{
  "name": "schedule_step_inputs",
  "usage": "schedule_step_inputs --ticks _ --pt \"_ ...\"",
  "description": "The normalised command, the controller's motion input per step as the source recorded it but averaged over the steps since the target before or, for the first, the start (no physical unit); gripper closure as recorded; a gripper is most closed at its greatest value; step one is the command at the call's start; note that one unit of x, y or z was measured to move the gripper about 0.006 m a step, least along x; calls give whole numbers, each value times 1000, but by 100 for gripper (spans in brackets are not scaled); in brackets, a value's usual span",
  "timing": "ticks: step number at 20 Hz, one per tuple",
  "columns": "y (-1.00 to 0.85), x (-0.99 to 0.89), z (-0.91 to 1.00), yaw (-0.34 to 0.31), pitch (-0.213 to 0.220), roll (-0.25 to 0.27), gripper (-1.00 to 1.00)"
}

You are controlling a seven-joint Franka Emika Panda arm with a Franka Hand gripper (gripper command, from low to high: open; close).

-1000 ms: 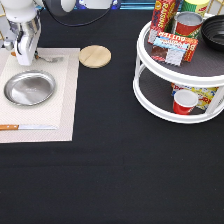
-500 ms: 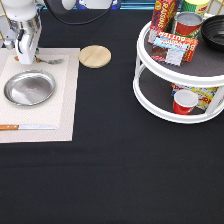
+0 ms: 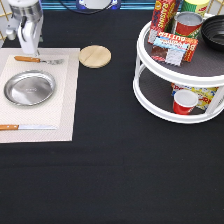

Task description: Arrange plate and fork

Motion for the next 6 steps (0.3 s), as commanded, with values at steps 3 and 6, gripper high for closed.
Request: schedule_step_inputs --ticks 3,6 --pt "149 0 55 11 20 -38 -100" --pt "0 0 0 0 0 0 -100"
